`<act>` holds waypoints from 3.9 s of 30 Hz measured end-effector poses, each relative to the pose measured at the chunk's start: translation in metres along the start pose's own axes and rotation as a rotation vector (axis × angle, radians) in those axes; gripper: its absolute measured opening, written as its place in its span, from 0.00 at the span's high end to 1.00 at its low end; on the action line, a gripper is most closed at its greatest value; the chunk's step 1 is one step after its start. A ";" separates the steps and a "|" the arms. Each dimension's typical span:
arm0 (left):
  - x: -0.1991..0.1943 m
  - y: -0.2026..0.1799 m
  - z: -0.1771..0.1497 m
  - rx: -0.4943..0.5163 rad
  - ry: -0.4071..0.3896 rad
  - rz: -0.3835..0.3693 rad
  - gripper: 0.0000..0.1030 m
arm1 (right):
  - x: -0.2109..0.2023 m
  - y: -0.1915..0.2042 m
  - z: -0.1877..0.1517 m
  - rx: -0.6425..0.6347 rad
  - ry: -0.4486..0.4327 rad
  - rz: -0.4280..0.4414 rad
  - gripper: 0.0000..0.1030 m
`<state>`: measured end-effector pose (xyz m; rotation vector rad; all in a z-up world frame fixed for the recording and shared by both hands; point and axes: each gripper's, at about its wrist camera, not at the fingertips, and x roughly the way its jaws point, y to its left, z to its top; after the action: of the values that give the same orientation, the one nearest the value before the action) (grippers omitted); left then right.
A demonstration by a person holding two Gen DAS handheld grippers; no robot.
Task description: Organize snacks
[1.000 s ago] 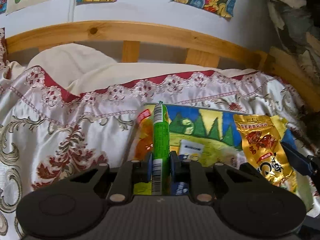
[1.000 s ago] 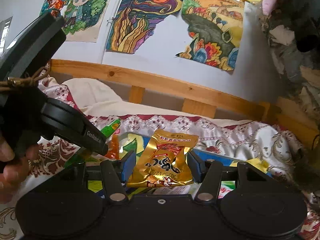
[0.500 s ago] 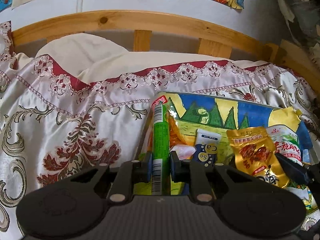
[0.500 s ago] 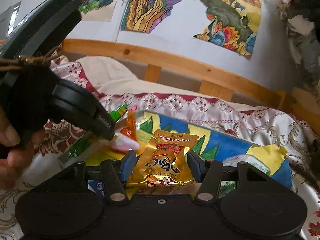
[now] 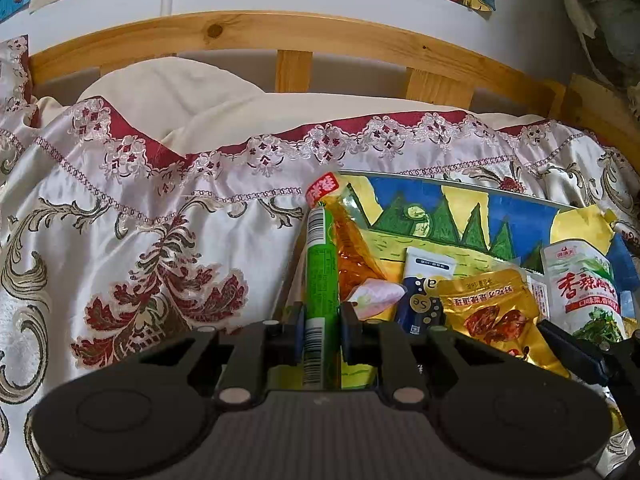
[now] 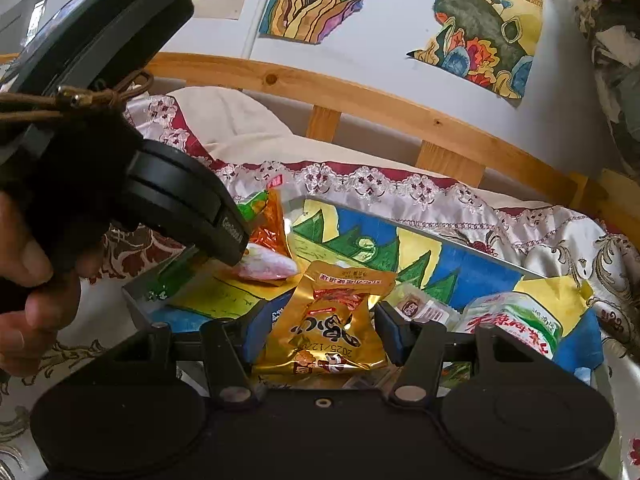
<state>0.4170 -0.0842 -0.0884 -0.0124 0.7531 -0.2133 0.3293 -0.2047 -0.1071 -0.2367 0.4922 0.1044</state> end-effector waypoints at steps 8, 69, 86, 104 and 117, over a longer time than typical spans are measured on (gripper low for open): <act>0.008 0.002 -0.006 -0.009 0.019 0.004 0.82 | 0.006 0.004 -0.003 -0.018 0.011 -0.004 0.43; -0.235 -0.014 -0.058 -0.032 -0.328 0.098 0.00 | -0.242 -0.090 0.009 0.413 -0.295 -0.172 0.01; -0.301 0.000 -0.112 -0.029 -0.385 0.128 0.00 | -0.311 -0.051 -0.030 0.363 -0.303 -0.165 0.01; -0.349 -0.006 -0.159 0.076 -0.428 0.194 0.00 | -0.349 -0.032 -0.055 0.391 -0.290 -0.155 0.01; -0.368 0.007 -0.195 0.006 -0.345 0.260 0.00 | -0.375 -0.006 -0.074 0.389 -0.218 -0.116 0.01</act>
<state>0.0254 0.0081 0.0176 0.0531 0.4047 0.0355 -0.0319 -0.2453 0.0108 0.1269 0.2724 -0.0784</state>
